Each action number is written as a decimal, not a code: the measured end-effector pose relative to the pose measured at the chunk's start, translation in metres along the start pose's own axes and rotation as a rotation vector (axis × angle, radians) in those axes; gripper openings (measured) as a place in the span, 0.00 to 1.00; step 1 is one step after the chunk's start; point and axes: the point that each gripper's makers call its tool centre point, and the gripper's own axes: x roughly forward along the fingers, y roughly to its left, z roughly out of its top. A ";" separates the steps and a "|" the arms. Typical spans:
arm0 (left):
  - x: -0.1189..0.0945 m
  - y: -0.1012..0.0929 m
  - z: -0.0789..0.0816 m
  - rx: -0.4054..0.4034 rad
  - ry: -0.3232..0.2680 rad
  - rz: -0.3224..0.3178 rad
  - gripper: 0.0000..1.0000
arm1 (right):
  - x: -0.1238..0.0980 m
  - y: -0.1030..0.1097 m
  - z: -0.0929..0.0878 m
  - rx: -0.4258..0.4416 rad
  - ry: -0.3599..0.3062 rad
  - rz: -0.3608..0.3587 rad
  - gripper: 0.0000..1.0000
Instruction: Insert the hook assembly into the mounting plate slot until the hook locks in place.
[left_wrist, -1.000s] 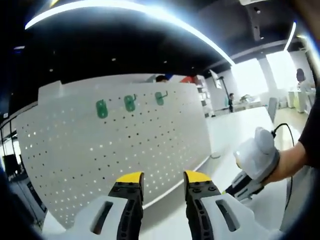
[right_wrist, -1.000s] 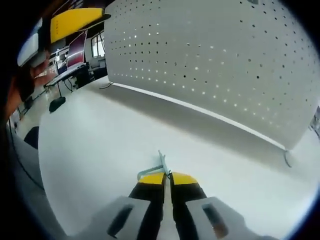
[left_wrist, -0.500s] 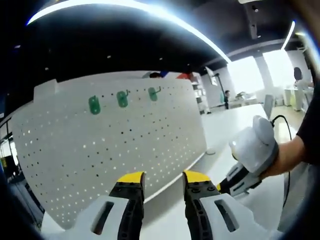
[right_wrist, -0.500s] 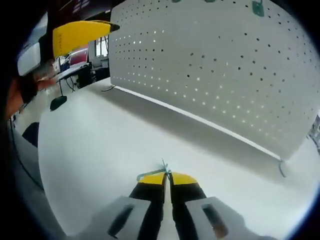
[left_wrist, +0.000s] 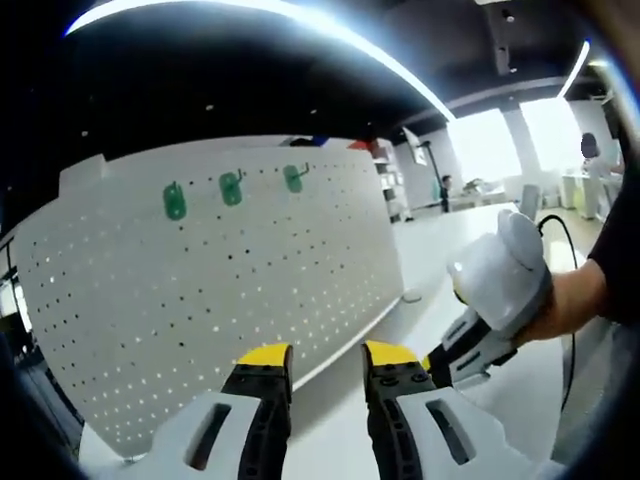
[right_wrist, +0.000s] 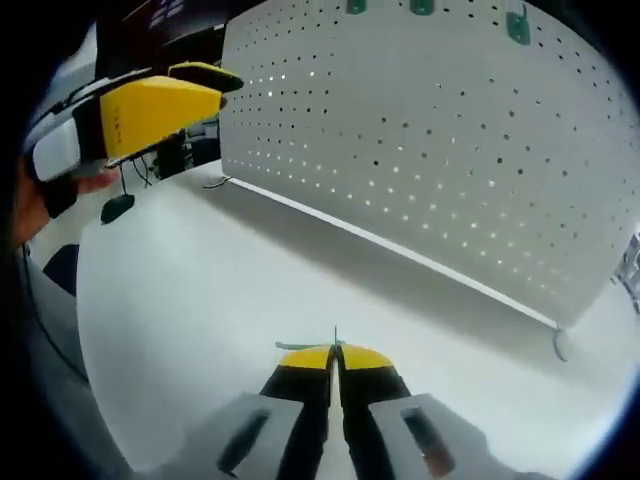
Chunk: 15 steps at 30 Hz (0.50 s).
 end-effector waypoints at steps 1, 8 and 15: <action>0.000 0.000 0.000 0.001 0.002 -0.001 0.28 | 0.000 0.000 0.001 0.002 -0.002 0.000 0.00; 0.000 0.002 -0.009 -0.021 0.033 -0.037 0.28 | -0.001 0.002 0.002 -0.006 -0.003 0.009 0.00; -0.003 0.006 -0.022 -0.102 0.078 -0.094 0.28 | 0.000 0.006 0.004 -0.005 -0.008 0.029 0.00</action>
